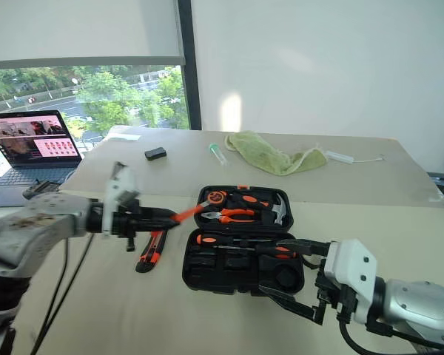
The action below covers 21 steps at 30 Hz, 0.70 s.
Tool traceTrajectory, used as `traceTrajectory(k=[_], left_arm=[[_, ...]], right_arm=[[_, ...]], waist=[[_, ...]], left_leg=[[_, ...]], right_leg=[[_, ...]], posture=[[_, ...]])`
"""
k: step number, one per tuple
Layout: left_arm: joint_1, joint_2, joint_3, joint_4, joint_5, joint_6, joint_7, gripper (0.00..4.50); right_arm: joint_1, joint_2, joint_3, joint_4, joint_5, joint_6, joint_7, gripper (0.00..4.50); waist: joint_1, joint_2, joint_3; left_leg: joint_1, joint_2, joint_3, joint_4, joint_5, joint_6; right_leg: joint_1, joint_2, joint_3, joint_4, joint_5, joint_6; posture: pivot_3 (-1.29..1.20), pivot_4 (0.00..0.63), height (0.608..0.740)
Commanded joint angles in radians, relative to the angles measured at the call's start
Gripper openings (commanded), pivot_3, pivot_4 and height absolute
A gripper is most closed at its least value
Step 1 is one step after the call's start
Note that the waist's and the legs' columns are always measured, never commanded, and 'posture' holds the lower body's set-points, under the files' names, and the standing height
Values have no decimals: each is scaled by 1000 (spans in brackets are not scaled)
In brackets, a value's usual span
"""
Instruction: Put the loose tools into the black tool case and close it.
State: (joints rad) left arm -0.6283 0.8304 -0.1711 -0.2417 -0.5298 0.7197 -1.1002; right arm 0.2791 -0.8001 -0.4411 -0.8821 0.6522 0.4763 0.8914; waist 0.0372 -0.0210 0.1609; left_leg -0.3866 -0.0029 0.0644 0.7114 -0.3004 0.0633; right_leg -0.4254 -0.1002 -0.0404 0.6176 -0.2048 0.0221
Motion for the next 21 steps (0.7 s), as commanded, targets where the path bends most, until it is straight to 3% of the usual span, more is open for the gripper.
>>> traceTrajectory(k=[1, 7, 15, 21], left_arm=[[-82, -58, -169, 84, 158, -167, -94, 463], [-189, -179, -363, 241, 363, -228, -105, 463], [-188, -253, -399, 281, 476, -226, -77, 463], [-177, -267, -390, 216, 464, -116, -101, 463]], right_arm=[[59, 17, -95, -50, 35, -29, 1, 4500], [183, 33, -226, -29, 48, -67, 72, 4500], [237, 33, -287, -9, 41, -93, 107, 4500], [252, 33, -303, -18, 50, -93, 103, 4500]], waist=[[-1, -1, 0], [3, -1, 1], [0, -1, 1], [1, -1, 1]], left_leg=[[-1, 1, -1, 1, -1, 2], [-2, 1, -1, 4, -2, 5], [-2, 2, -1, 5, -3, 6], [-2, 2, -1, 6, -3, 7]], right_leg=[[1, 3, 0, -3, 1, 1], [2, 6, 1, -5, 3, 4], [2, 6, 3, -5, 3, 6], [2, 5, 3, -4, 3, 6]], posture=[[0, 150, 740], [0, 150, 740], [0, 150, 740], [0, 150, 740]])
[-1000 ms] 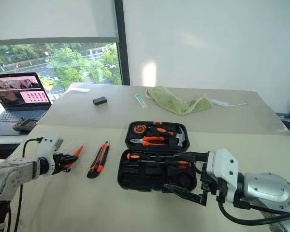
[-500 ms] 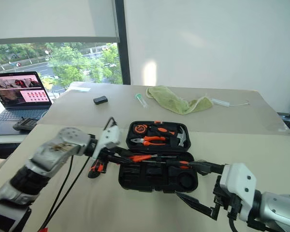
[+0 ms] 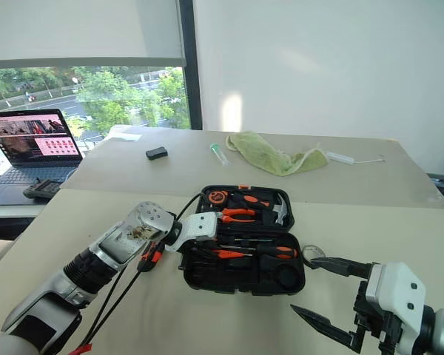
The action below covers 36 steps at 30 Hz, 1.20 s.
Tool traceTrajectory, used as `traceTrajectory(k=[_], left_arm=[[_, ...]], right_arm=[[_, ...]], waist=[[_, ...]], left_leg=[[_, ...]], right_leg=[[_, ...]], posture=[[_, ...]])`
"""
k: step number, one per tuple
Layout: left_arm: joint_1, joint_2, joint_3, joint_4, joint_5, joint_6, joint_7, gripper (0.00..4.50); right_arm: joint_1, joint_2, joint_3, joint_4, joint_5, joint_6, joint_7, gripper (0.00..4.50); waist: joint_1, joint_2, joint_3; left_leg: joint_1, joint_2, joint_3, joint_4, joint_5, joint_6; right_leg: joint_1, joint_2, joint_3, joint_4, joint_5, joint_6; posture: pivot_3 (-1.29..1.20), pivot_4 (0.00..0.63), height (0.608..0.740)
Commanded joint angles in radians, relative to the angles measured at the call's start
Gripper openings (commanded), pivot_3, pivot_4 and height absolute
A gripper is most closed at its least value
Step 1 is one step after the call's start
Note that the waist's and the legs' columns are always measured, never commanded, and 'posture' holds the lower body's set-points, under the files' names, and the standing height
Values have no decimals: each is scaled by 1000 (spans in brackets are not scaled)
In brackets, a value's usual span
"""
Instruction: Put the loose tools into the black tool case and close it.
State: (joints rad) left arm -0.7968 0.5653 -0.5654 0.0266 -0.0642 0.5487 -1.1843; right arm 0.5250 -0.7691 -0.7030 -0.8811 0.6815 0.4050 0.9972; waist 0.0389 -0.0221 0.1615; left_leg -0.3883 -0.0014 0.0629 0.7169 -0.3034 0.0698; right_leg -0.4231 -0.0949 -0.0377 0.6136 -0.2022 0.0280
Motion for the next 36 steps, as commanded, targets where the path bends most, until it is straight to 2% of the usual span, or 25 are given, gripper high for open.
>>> traceTrajectory(k=[1, 4, 6, 7, 12, 14, 17, 18, 19, 20, 24, 25, 29, 36], left_arm=[[-8, -2, 4, -57, 3, 58, -16, 463], [-12, -3, 1, -51, 13, 49, -22, 463], [-14, 3, 2, -47, 16, 27, -34, 1465], [-16, 8, 7, -48, 18, 23, -34, 1666], [-23, 7, 98, -70, -34, 27, -25, 3492], [-19, -7, 203, -80, -122, 69, -15, 3492], [12, -78, 390, -83, -297, 139, 24, 2770], [40, -101, 421, -73, -316, 133, 47, 2360], [74, -111, 420, -61, -297, 81, 64, 2138], [108, -117, 414, -55, -280, 32, 67, 1655], [221, -168, 416, -32, -269, -64, 118, 239], [251, -180, 419, -20, -259, -95, 137, 76], [332, -189, 405, 14, -211, -193, 183, 76], [402, -132, 304, 83, -93, -276, 168, 76]], right_arm=[[7, 2, -42, -20, 20, -22, -3, 4500], [9, 1, -43, -20, 21, -22, -4, 4500], [9, 2, -40, -19, 18, -24, -4, 4500], [8, 2, -39, -19, 17, -25, -5, 4500], [5, 1, -36, -17, 14, -26, -7, 4500], [1, 2, -33, -16, 13, -25, -13, 4500], [-7, 9, -12, -15, 5, -27, -27, 4500], [-12, 11, 2, -15, 0, -28, -35, 4500], [-18, 13, 15, -15, -6, -30, -42, 4500], [-25, 13, 25, -14, -10, -30, -49, 4500], [-46, 10, 44, -9, -16, -29, -65, 4500], [-49, 9, 43, -10, -14, -26, -68, 4500], [-46, 8, 32, -18, -10, -22, -77, 4500], [-24, 6, 11, -30, -3, -17, -80, 4500]], waist=[[-1, 0, 0], [-1, 0, 0], [-1, 0, 0], [-1, 0, 0], [0, 0, 0], [-1, 0, 0], [-2, 0, 0], [-2, 0, 0], [-2, 0, 0], [-2, 1, 0], [-2, 1, -1], [-2, 1, -1], [0, 1, -1], [0, 4, -3]], left_leg=[[0, 0, 0, 0, 0, 0], [0, 0, 0, 0, 0, 0], [0, 0, 0, 0, 0, 0], [0, 0, 0, 0, 0, 0], [0, 0, 0, 1, 0, 0], [-1, 0, -1, 3, 0, 0], [-1, 1, -1, 4, 0, 0], [-1, 1, -1, 4, 0, 0], [-1, 1, -2, 4, 0, 0], [0, 1, -2, 4, 0, 0], [1, 0, -1, 4, 0, -1], [1, 0, -2, 4, 0, -1], [1, 0, -2, 5, 0, 0], [2, 0, -2, 5, 0, 0]], right_leg=[[0, 0, 0, 0, 0, 0], [0, 0, 0, 0, 0, 0], [0, 0, 0, 0, 0, 0], [0, 0, 0, 0, 0, 0], [0, 0, 0, 1, 0, 0], [-1, 0, 0, 2, 0, 0], [0, 0, 0, 3, 0, 0], [0, 0, 0, 3, 0, 0], [0, -1, 0, 3, 0, 0], [0, -1, 0, 3, 0, 0], [1, -1, 0, 4, 0, 0], [1, -1, 0, 4, 0, 0], [1, -2, 0, 4, 0, 0], [2, -3, 0, 5, 0, 0]], posture=[[0, 150, 740], [0, 150, 740], [0, 150, 740], [0, 150, 740], [0, 150, 740], [0, 150, 740], [0, 150, 740], [0, 150, 740], [0, 150, 740], [0, 150, 740], [0, 150, 740], [0, 150, 740], [0, 150, 740], [0, 150, 740]])
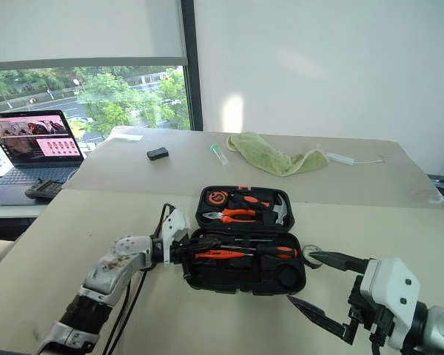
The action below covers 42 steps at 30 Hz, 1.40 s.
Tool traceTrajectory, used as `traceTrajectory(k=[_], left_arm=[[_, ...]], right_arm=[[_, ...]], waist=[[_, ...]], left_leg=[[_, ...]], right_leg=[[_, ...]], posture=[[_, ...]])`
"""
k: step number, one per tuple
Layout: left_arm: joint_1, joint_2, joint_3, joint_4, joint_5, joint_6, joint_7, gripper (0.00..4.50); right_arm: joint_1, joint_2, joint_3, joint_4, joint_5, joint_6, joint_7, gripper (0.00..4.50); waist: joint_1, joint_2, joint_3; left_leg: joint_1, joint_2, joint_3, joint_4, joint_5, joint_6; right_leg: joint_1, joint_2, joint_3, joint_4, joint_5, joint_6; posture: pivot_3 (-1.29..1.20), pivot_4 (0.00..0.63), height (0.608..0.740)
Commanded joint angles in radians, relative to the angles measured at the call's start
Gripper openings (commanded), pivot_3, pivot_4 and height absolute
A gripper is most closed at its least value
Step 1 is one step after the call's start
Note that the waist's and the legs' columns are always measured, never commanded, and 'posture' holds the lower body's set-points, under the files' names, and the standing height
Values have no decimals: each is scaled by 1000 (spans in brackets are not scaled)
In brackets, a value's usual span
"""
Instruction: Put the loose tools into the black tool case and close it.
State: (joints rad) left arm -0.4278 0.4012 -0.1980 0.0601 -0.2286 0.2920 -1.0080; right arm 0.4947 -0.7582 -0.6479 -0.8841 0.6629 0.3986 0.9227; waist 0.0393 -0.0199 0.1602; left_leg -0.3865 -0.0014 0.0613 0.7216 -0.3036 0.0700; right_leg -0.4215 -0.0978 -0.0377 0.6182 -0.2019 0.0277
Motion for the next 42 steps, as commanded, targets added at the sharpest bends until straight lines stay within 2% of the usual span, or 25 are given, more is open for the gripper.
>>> traceTrajectory(k=[1, 5, 11, 13, 15, 18, 22, 23, 26, 30, 35, 41, 42], left_arm=[[35, 46, -82, 55, 89, -10, -11, 76], [35, 84, -137, 90, 159, -95, -33, 76], [14, 121, -157, 128, 181, -216, -80, 76], [10, 81, -75, 85, 57, -157, -75, 76], [-23, 54, 69, -13, -119, 52, -3, 76], [-42, 78, 180, -123, -205, 233, 84, 76], [5, 114, 341, -339, -264, 517, 321, 1027], [24, 120, 356, -388, -249, 568, 377, 1496], [93, 127, 379, -513, -190, 701, 543, 2663], [136, 109, 348, -592, -168, 863, 662, 4017], [176, 97, 277, -595, -148, 1015, 730, 4017], [177, 60, 272, -554, -125, 1054, 782, 4017], [177, 53, 281, -549, -124, 1047, 784, 3502]], right_arm=[[8, -7, -45, -29, 17, -9, -7, 4500], [0, -24, -38, -32, 24, 11, -19, 4500], [-33, -85, -15, -22, 58, 111, -70, 4500], [-60, -87, 0, -19, 73, 139, -110, 4500], [-86, -81, 19, -37, 106, 131, -110, 4500], [-97, -68, 27, -64, 147, 108, -93, 4500], [-119, -57, 38, -41, 150, 72, -71, 4500], [-120, -56, 44, -29, 142, 66, -63, 4500], [-149, -56, 79, 10, 125, 51, -53, 4500], [-223, -64, 150, 46, 111, 46, -55, 4500], [-261, -90, 168, 34, 120, 61, -50, 4500], [-228, -98, 133, 33, 110, 54, -46, 4500], [-221, -97, 127, 33, 109, 53, -46, 4500]], waist=[[0, 4, -4], [0, 10, -12], [-4, 7, -23], [-5, 7, -24], [-4, 6, -24], [-5, 1, -20], [-6, 1, -20], [-8, 1, -20], [-12, 1, -20], [-6, -2, -18], [-2, -2, -18], [0, -2, -19], [0, -1, -19]], left_leg=[[2, 0, 0, -1, 0, 0], [3, 0, 0, -1, 0, 0], [6, 1, 1, -3, 0, 0], [7, 1, 1, -4, 0, 0], [6, 1, 1, -5, 0, 0], [-1, 2, -1, -4, 1, -1], [-1, 2, -1, -5, 1, -1], [0, 2, -1, -5, 1, -1], [2, 0, -1, -6, 0, 0], [1, 0, -1, -5, 0, -1], [3, 0, -1, -7, 2, -3], [3, 0, -1, -7, 2, -3], [3, 0, -1, -7, 2, -3]], right_leg=[[2, 0, 0, 0, 0, 0], [3, 0, 1, -1, 0, 0], [4, 0, 1, -1, -1, -1], [3, 0, 1, -1, -1, -2], [2, 0, 2, -2, -1, -2], [-3, 1, 0, 0, -1, -1], [-2, 1, -1, -2, -1, -1], [-1, 1, 0, -2, -1, -1], [2, 0, 0, -5, 0, 1], [1, 0, 0, -4, 0, 1], [1, 1, 0, -4, 1, 0], [1, 0, 0, -4, 0, -1], [1, 0, 1, -4, 0, -1]], posture=[[0, 150, 740], [0, 150, 740], [0, 150, 740], [0, 150, 740], [0, 150, 740], [0, 150, 740], [0, 150, 740], [0, 150, 740], [0, 150, 740], [0, 150, 740], [0, 150, 740], [0, 150, 740], [0, 150, 740]])
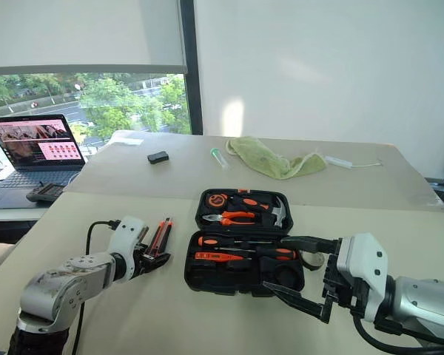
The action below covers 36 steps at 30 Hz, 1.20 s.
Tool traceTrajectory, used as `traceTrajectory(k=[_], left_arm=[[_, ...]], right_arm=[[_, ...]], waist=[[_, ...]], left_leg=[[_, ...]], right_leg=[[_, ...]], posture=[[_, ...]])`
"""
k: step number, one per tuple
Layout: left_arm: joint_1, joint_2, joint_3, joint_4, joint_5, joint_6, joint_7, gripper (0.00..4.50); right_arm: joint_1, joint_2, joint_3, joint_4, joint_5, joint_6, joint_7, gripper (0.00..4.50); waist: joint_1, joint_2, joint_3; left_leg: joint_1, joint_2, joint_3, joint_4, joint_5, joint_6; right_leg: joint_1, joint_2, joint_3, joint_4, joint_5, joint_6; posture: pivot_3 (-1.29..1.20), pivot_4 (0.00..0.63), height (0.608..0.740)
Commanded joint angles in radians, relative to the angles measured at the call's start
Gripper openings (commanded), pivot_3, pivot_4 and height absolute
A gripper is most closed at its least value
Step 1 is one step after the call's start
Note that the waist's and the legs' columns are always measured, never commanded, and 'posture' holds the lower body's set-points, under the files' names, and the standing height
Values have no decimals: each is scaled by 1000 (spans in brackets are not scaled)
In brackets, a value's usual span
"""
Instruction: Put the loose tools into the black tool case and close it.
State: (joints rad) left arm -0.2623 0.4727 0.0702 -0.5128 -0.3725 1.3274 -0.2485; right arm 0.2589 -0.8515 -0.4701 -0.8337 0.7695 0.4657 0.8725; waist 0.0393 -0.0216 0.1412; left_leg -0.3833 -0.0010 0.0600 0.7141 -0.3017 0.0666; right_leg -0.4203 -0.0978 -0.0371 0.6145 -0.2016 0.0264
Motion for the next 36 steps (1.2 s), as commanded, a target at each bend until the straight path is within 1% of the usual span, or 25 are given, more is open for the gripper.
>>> traceTrajectory(k=[1, 2, 3, 4, 5, 6, 9, 10, 12, 14, 15, 16, 17, 18, 19, 20, 21, 22, 24, 26, 27, 32, 36], left_arm=[[10, -26, 20, 27, 16, 0, 21, 3273], [8, -29, 20, 28, 15, -12, 17, 2849], [8, -28, 19, 28, 14, -31, 8, 2548], [10, -31, 27, 32, 11, -59, -2, 2084], [13, -23, 37, 33, 6, -102, -24, 1834], [19, -11, 47, 31, -2, -149, -54, 1773], [-2, 52, 104, 0, -122, -299, -286, 1773], [-18, 84, 106, -3, -150, -347, -367, 1773], [-72, 158, 70, 6, -201, -417, -532, 1773], [-143, 207, 1, 33, -218, -473, -659, 1773], [-180, 225, -64, 51, -200, -512, -725, 1773], [-206, 232, -117, 69, -179, -549, -767, 1773], [-244, 229, -201, 104, -122, -599, -797, 1773], [-269, 227, -255, 131, -84, -634, -817, 1773], [-293, 230, -318, 152, -60, -668, -869, 1773], [-313, 221, -379, 197, -10, -732, -900, 1773], [-325, 215, -415, 232, 22, -779, -923, 1773], [-337, 213, -463, 283, 73, -826, -936, 1773], [-349, 199, -515, 369, 157, -913, -930, 1773], [-348, 202, -547, 416, 197, -944, -952, 1773], [-343, 211, -561, 430, 217, -979, -972, 1773], [-325, 219, -571, 440, 252, -1045, -1024, 1773], [-339, 201, -572, 456, 261, -1058, -1047, 1773]], right_arm=[[21, 0, -58, -16, 2, -15, 3, 4500], [28, 3, -63, -14, 0, -17, 1, 4500], [38, 6, -69, -11, -3, -20, 1, 4500], [45, 10, -70, -7, -9, -25, 2, 4500], [49, 15, -70, -3, -13, -27, -1, 4500], [53, 19, -72, 0, -13, -29, -3, 4500], [69, 25, -86, 6, -2, -36, 20, 4500], [78, 26, -92, 8, 0, -39, 33, 4500], [98, 23, -105, 19, -13, -51, 61, 4500], [111, 23, -124, 25, -21, -60, 72, 4500], [121, 26, -138, 27, -27, -65, 75, 4500], [131, 30, -148, 28, -34, -68, 75, 4500], [143, 38, -162, 24, -39, -69, 69, 4500], [151, 42, -170, 17, -41, -68, 61, 4500], [163, 44, -186, -2, -32, -60, 54, 4500], [176, 48, -200, -19, -16, -51, 51, 4500], [184, 49, -206, -31, -3, -45, 47, 4500], [208, 55, -208, -41, -17, -50, 52, 4500], [250, 66, -210, -59, -40, -57, 56, 4500], [280, 81, -220, -90, -28, -51, 40, 4500], [288, 85, -224, -103, -19, -47, 30, 4500], [320, 100, -217, -120, -35, -57, 17, 4500], [327, 104, -209, -127, -42, -58, 6, 4500]], waist=[[0, 0, 0], [0, 0, 0], [0, 0, 0], [0, 0, 0], [1, 0, 0], [1, 0, 0], [0, 0, 0], [1, -1, 0], [2, 0, 1], [5, 0, 1], [6, 0, 1], [6, 1, 0], [5, 2, 0], [4, 2, -1], [3, 2, -1], [1, 2, 0], [-1, 2, 0], [-3, 2, 0], [-5, 2, 0], [-4, 2, 0], [-5, 2, 0], [-4, 2, 0], [-3, 2, 0]], left_leg=[[0, 0, 0, 0, 0, 0], [0, 0, 0, 0, 0, 0], [0, 0, 0, 0, 0, 0], [0, 0, 0, 0, 0, 0], [0, 0, 0, 0, 0, 0], [0, 0, 0, 0, 0, 0], [-2, 0, 0, 0, 0, 0], [-4, 0, 0, 0, 0, 0], [-4, 0, 0, 0, 0, -1], [-4, 0, -1, 0, 0, -1], [-4, -1, 0, 0, 0, -1], [-4, -1, 0, 0, 0, 0], [-3, -2, 1, 0, 0, 1], [-2, -2, 3, 0, -1, 3], [-1, -3, 3, 0, -2, 3], [-2, -2, 4, 1, -2, 4], [-3, -2, 4, 1, -2, 4], [-2, -2, 4, 1, -2, 4], [-2, -1, 4, 0, -2, 3], [-2, 0, 4, 0, -1, 3], [-2, 0, 4, 0, -1, 3], [-1, 1, 4, 1, -1, 3], [-1, 1, 4, 1, -1, 3]], right_leg=[[0, 0, 0, 0, 0, 0], [0, -1, 0, 0, 0, 0], [0, 0, 0, 0, 0, -1], [0, -1, 0, 0, 0, -1], [0, -1, 0, 0, 0, -1], [0, -1, 0, 0, 0, -1], [-3, -2, 0, 0, 0, -2], [-4, -2, 0, 0, -1, -4], [-4, -6, 0, 0, -3, -7], [-3, -7, -2, 0, -4, -9], [-3, -5, -3, 0, -4, -9], [-3, -3, -4, -1, -4, -9], [-1, -2, -3, -2, -4, -9], [0, -2, -1, -3, -4, -8], [1, -2, -1, -3, -4, -7], [1, -1, 0, -3, -3, -6], [0, 0, 0, -3, -2, -5], [-1, 1, 1, -3, -1, -2], [-1, 3, 1, -3, 0, -1], [-2, 4, 1, -2, 0, -1], [-2, 4, 1, -2, 0, -1], [-1, 4, 2, -2, 0, -1], [-1, 4, 2, -2, 0, -1]], posture=[[0, 150, 740], [0, 150, 740], [0, 150, 740], [0, 150, 740], [0, 150, 740], [0, 150, 740], [0, 150, 740], [0, 150, 740], [0, 150, 740], [0, 150, 740], [0, 150, 740], [0, 150, 740], [0, 150, 740], [0, 150, 740], [0, 150, 740], [0, 150, 740], [0, 150, 740], [0, 150, 740], [0, 150, 740], [0, 150, 740], [0, 150, 740], [0, 150, 740], [0, 150, 740]])
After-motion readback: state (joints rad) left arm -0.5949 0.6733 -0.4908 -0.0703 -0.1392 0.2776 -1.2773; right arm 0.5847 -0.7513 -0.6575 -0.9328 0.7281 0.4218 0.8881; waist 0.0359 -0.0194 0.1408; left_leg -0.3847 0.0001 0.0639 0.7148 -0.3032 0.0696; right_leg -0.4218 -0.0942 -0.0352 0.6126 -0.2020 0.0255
